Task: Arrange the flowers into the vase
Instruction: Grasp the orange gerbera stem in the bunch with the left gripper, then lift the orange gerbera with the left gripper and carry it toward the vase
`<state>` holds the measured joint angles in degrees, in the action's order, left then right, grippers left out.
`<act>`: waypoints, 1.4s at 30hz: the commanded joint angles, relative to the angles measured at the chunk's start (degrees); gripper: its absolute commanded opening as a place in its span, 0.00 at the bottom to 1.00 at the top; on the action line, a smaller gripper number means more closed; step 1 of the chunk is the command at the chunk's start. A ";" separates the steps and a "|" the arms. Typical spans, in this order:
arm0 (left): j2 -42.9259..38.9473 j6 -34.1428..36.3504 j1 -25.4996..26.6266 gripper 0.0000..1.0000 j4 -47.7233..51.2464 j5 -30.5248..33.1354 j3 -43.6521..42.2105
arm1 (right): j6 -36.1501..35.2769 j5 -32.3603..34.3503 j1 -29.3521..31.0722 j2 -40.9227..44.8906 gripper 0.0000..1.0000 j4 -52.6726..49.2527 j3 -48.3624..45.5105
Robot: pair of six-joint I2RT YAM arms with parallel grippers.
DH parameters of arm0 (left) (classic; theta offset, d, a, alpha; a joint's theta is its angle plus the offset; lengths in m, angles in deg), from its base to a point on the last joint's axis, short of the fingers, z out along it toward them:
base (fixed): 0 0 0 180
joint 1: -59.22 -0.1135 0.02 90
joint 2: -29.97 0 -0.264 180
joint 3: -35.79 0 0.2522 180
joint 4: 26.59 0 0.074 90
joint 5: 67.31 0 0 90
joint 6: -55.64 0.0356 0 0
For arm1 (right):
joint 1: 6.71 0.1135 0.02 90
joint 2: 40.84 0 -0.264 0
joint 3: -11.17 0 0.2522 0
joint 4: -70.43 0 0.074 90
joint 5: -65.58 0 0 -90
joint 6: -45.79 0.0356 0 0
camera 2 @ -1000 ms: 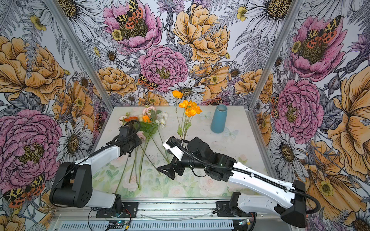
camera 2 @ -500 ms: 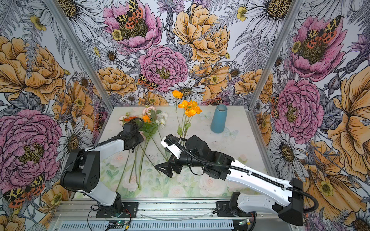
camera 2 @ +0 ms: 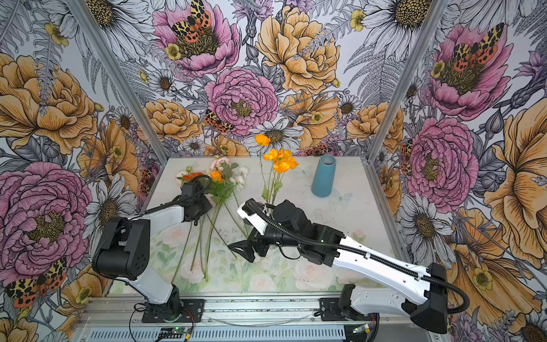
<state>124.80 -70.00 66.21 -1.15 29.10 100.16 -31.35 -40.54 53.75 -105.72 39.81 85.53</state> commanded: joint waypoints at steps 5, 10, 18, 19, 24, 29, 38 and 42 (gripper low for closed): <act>-8.01 0.70 -0.04 0.00 -1.40 -2.28 -1.63 | -1.22 1.08 0.19 -1.19 1.00 1.26 1.98; -14.30 2.08 0.05 0.00 -0.11 -2.68 -2.43 | -1.48 1.86 -0.34 -0.39 1.00 1.31 1.80; -26.00 5.74 2.81 0.00 1.38 -4.68 -3.15 | -1.30 5.38 -2.27 3.63 0.99 1.17 -0.86; -28.17 7.00 4.54 0.00 1.11 -4.58 -3.15 | -0.91 6.72 -3.06 4.64 0.99 1.17 -1.13; -41.07 11.67 13.52 0.00 -3.80 -1.85 -2.43 | 3.62 10.52 -10.85 9.73 0.99 0.81 -3.25; -47.66 14.50 19.90 0.00 -9.17 -0.48 2.45 | 3.30 11.96 -12.47 13.18 1.00 -2.01 -4.06; -42.51 21.67 29.74 0.00 -23.90 -0.35 7.87 | 5.97 15.87 -13.54 21.08 0.99 -6.42 -8.26; -38.02 24.39 31.70 0.00 -29.42 -2.36 9.23 | 7.17 15.68 -13.71 22.34 0.99 -7.07 -8.69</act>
<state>84.80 -49.74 97.05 -24.18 27.51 108.18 -25.80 -25.91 40.44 -84.08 34.08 77.13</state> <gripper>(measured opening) 0.066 0.995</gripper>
